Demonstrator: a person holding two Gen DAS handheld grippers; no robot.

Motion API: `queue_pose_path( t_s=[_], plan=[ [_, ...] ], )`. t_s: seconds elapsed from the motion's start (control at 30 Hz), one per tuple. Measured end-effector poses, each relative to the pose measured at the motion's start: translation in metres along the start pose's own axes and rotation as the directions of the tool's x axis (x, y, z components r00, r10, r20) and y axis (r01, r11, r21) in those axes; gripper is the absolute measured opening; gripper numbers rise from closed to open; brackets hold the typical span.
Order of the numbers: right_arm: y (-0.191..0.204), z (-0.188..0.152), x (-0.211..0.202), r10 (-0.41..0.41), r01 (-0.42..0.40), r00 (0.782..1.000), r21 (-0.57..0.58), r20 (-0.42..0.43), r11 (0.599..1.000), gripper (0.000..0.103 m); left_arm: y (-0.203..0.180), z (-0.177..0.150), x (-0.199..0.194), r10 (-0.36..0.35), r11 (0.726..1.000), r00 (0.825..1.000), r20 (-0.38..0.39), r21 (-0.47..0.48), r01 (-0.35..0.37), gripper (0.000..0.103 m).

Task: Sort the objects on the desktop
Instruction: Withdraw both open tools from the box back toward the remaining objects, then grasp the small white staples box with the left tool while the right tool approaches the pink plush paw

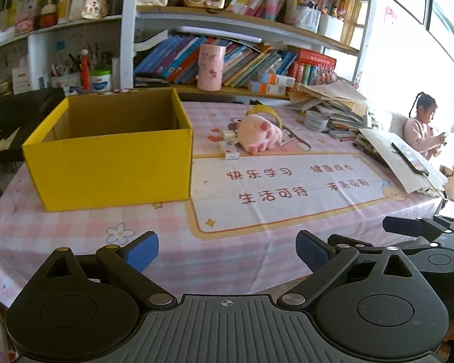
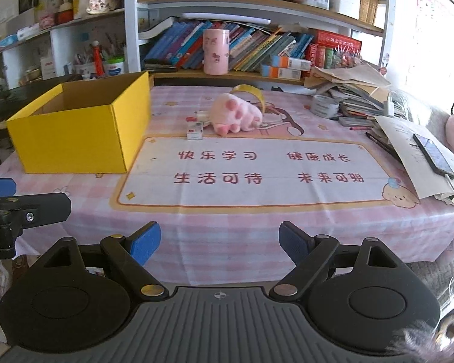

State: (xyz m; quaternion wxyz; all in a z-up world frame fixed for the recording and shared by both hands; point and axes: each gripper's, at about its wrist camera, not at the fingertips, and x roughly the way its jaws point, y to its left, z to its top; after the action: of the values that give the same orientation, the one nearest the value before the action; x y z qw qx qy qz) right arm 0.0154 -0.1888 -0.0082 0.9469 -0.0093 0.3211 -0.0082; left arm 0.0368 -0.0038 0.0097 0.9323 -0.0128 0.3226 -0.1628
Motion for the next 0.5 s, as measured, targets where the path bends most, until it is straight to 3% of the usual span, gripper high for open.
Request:
queue_pose_path(
  t_s=[0.5],
  plan=[
    [-0.031,0.015,0.022,-0.02,0.021,1.0,0.029,-0.009,0.999,0.084,-0.027,0.02,0.034,-0.029,0.998,1.0,-0.007,0.057,0.029,0.099]
  ],
)
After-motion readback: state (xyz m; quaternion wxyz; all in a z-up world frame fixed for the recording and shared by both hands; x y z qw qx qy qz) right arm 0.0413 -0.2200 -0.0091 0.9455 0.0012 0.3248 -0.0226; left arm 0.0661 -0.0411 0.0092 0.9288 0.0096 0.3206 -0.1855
